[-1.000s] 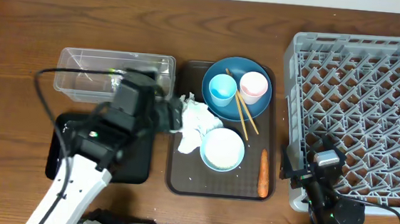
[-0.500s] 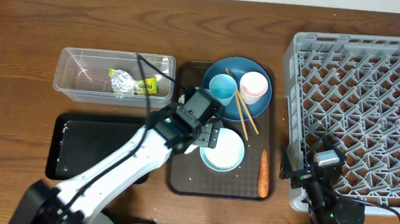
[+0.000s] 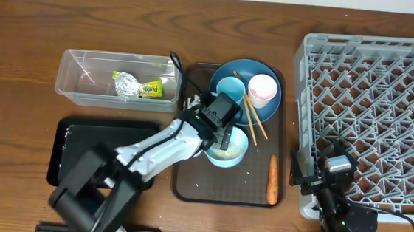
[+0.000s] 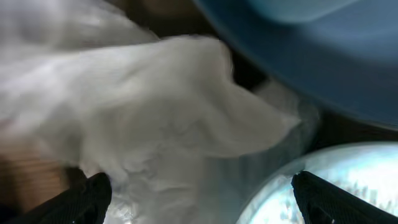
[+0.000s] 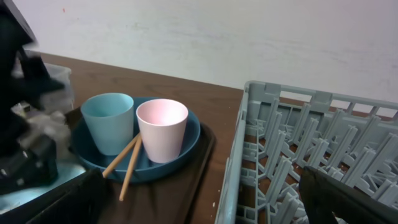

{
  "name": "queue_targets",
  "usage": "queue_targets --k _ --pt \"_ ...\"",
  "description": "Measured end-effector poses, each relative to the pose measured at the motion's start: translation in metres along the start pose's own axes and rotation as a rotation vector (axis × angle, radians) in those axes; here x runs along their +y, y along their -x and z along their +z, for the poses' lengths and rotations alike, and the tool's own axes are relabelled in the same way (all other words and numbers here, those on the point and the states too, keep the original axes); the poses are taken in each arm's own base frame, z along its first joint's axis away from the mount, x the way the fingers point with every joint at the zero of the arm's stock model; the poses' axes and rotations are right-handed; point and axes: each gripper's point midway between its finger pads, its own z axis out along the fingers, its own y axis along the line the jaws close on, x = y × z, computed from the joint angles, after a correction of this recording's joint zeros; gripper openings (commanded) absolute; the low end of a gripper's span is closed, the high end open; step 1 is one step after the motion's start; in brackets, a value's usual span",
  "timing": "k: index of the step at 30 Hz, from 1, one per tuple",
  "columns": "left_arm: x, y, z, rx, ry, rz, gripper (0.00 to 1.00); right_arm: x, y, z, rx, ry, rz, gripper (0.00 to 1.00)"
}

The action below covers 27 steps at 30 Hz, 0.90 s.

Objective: Sort waste into correct bins and load items into the dishwasher rack
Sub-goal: 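Reach the left gripper to the white tissue and grasp it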

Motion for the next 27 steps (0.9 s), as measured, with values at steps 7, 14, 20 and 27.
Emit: queue_targets --k 7,14,20,27 --pt "-0.001 0.001 0.007 0.002 0.009 0.001 0.96 0.000 0.000 0.000 0.000 0.000 0.000 0.99" --pt "-0.001 0.000 -0.002 0.005 -0.008 0.000 0.98 0.000 0.000 0.000 0.000 0.000 0.000 0.99" --pt "-0.006 0.017 -0.051 -0.080 -0.103 -0.022 0.98 0.000 0.000 0.000 0.000 0.000 0.000 0.99" --pt "0.002 0.035 -0.097 -0.203 -0.136 -0.051 0.99 0.000 0.000 0.000 0.000 0.000 0.000 0.99"
